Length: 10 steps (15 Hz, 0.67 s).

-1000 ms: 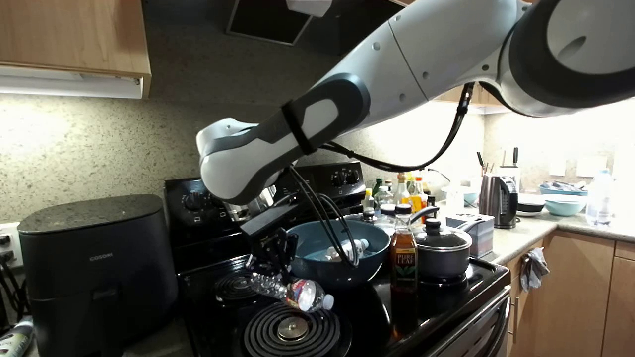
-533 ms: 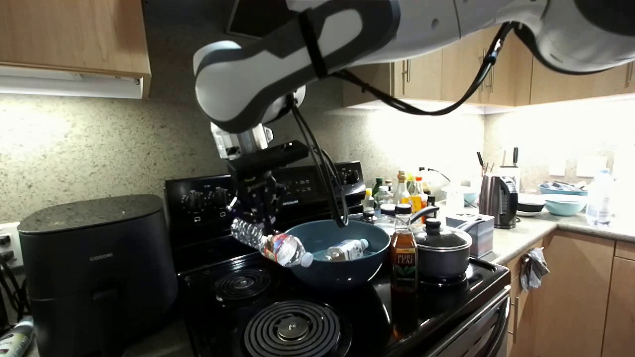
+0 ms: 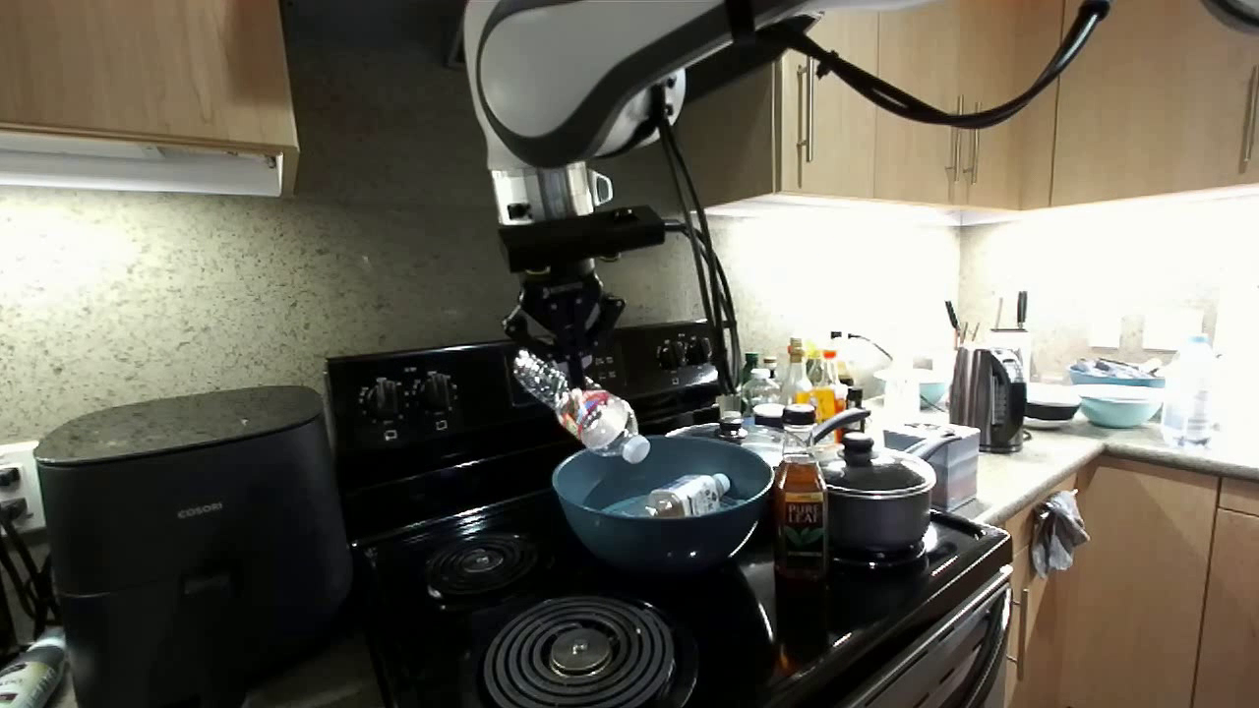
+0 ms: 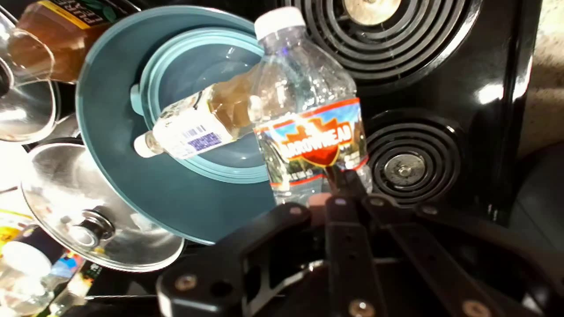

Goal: Put the two bottles on the stove in the bowl.

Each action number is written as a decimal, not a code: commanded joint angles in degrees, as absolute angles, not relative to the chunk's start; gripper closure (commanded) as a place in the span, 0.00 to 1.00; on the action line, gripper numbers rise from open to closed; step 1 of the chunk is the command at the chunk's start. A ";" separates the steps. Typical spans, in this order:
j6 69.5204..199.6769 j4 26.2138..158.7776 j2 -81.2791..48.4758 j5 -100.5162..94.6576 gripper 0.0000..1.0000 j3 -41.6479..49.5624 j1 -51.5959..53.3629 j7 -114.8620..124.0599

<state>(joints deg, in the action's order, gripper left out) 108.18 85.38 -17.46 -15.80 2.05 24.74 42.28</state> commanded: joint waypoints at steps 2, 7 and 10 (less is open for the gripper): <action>117.08 98.65 -9.92 -19.10 1.00 0.69 19.99 55.42; 127.31 106.81 -8.86 -25.97 1.00 1.16 16.96 72.74; 126.47 104.65 -11.27 -24.54 0.99 -0.14 15.46 72.82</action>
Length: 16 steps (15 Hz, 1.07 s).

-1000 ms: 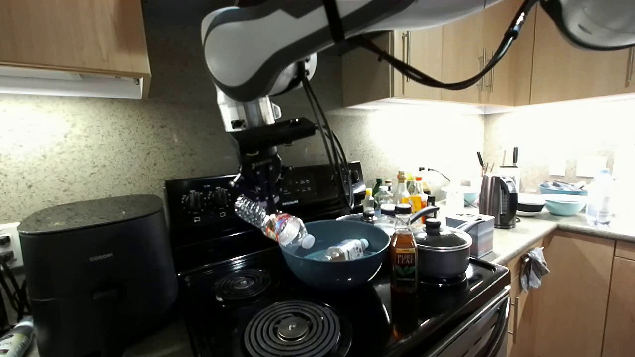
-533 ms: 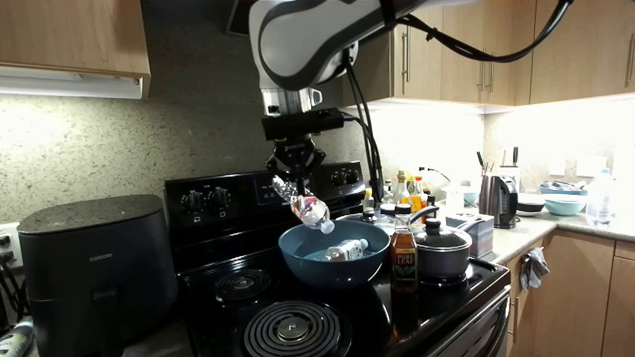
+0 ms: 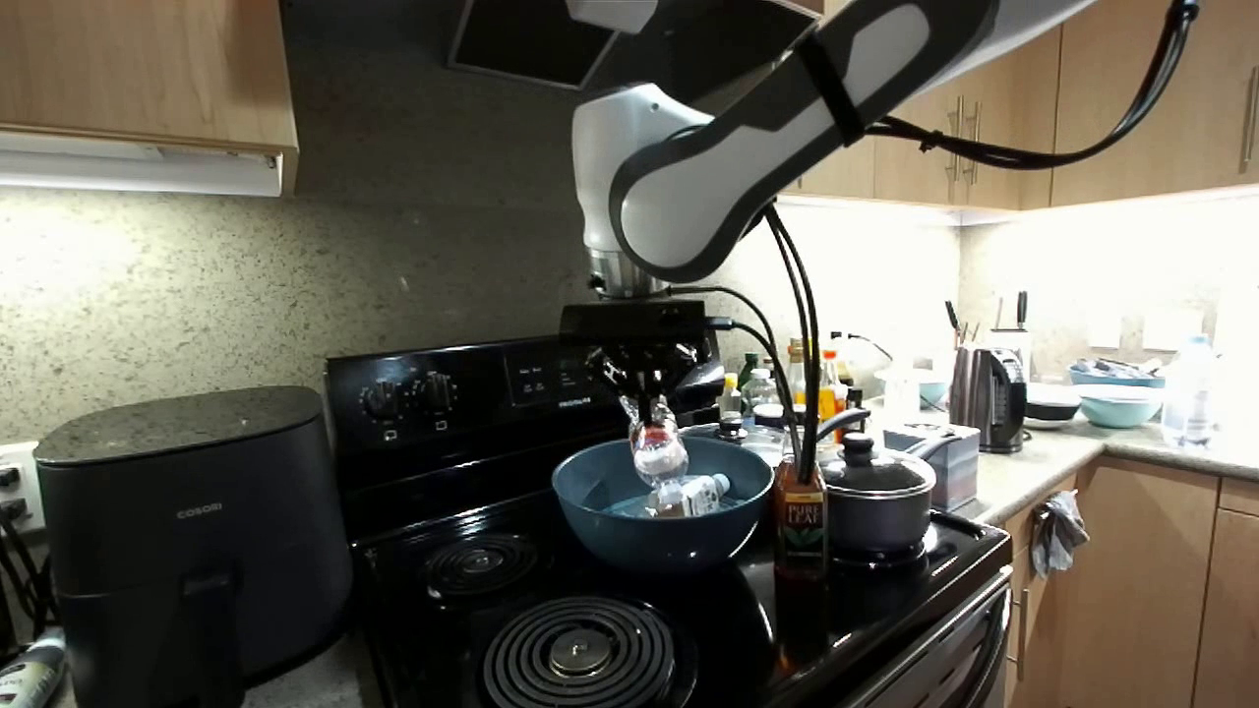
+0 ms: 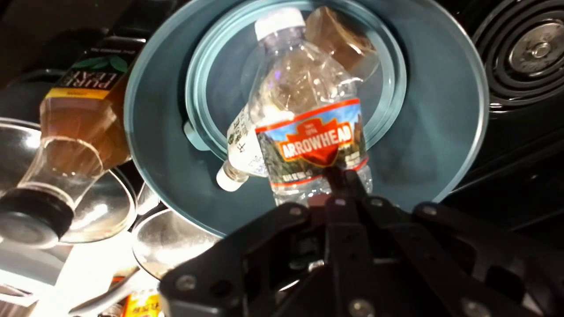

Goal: Put the two bottles on the stove in the bowl.

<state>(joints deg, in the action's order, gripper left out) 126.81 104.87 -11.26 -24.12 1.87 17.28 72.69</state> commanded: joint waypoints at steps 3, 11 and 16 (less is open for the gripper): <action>128.15 106.42 -11.25 -24.50 0.99 -0.24 15.01 75.15; 129.14 100.62 -15.84 -32.86 1.00 1.97 16.30 98.20; 125.84 97.94 -19.14 -36.26 1.00 1.65 16.24 106.09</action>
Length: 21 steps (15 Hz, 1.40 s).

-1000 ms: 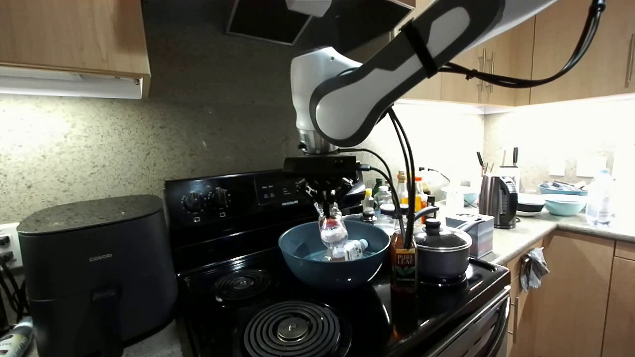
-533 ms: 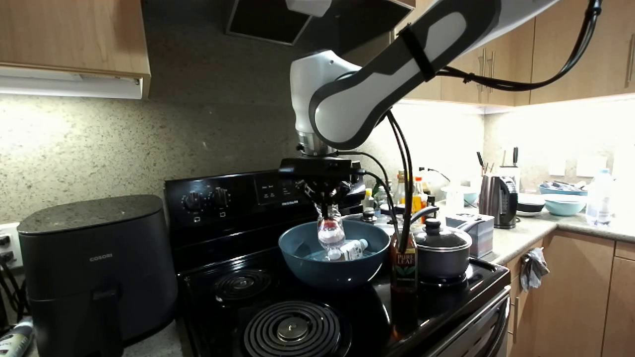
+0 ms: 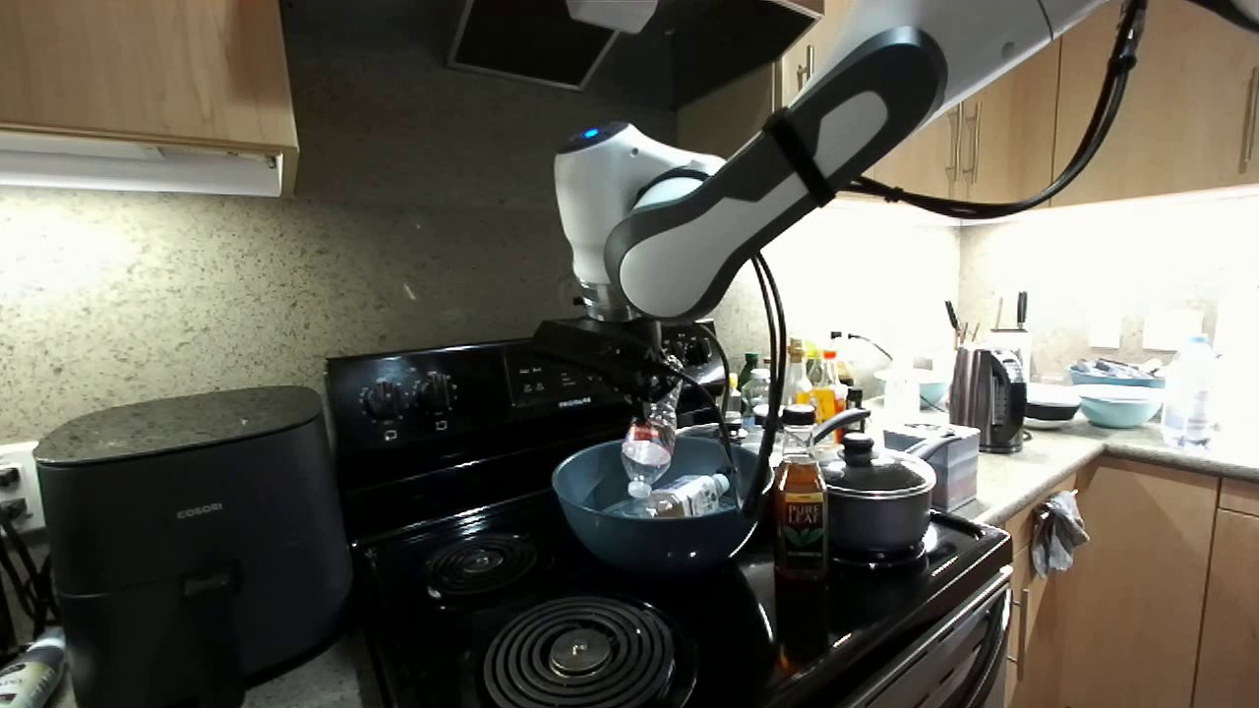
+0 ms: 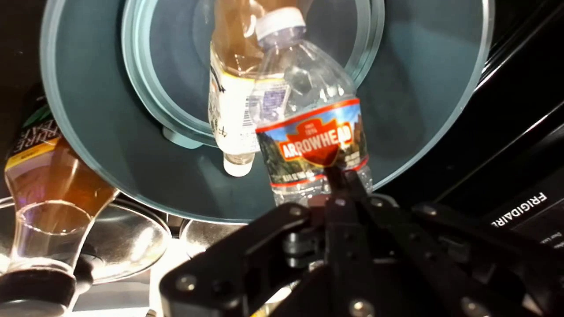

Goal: Put the two bottles on the stove in the bowl.

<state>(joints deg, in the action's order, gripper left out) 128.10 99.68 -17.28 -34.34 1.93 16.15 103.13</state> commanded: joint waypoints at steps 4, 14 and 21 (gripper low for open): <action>124.07 97.02 -20.34 -36.41 0.60 1.60 16.36 105.62; 123.25 97.12 -19.84 -36.91 0.01 1.50 16.66 105.45; 123.35 97.13 -18.07 -35.70 0.00 -0.55 16.11 99.57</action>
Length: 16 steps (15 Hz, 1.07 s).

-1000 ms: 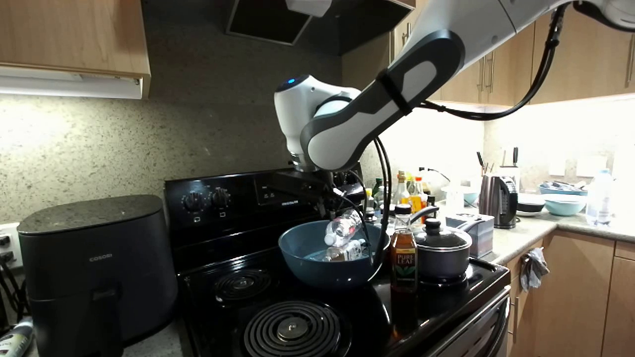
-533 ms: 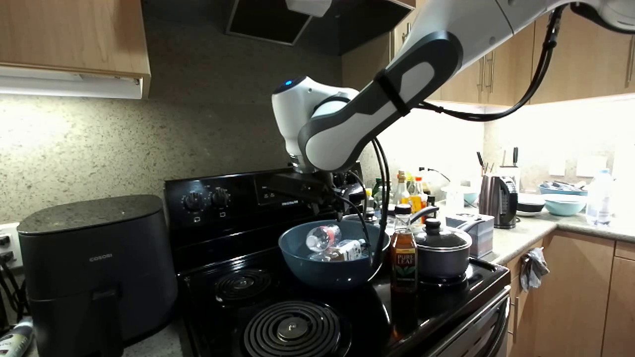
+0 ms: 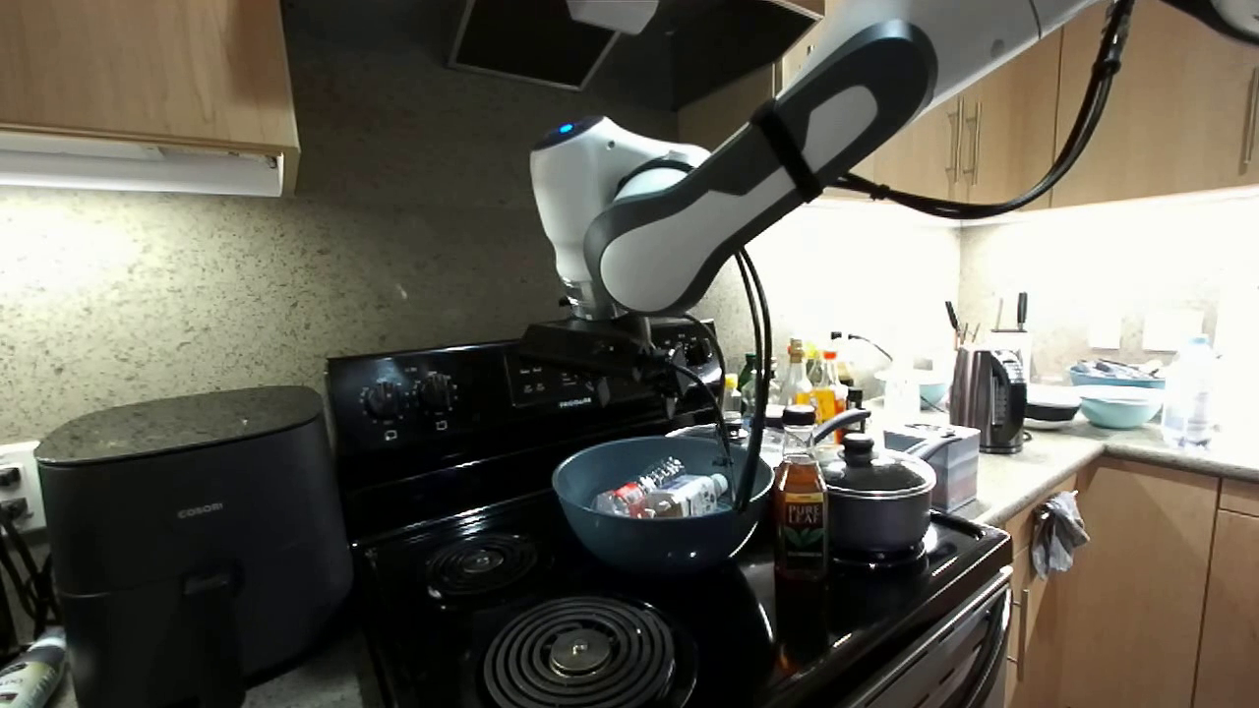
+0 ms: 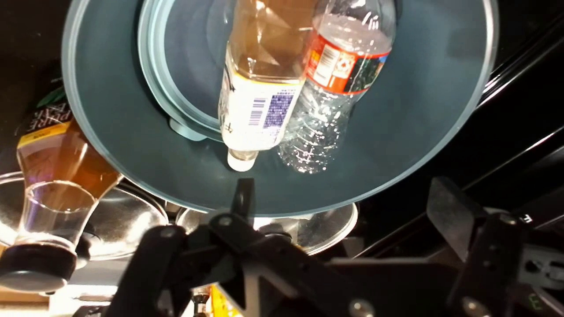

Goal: Put the two bottles on the stove in the bowl.

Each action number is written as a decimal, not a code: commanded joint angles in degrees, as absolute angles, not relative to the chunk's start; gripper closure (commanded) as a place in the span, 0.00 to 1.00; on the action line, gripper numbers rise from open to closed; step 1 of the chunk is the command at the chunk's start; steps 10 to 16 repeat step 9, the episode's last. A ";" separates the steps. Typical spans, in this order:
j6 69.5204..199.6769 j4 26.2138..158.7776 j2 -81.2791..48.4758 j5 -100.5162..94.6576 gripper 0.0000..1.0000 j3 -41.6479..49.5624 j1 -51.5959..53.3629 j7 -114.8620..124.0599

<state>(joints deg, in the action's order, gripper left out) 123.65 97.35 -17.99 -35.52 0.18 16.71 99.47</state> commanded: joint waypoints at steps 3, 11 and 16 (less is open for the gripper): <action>123.34 98.24 -16.46 -35.75 0.00 -1.10 16.00 98.94; 123.34 98.67 -16.40 -35.79 0.00 -1.12 15.98 98.94; 123.34 98.67 -16.40 -35.79 0.00 -1.12 15.98 98.94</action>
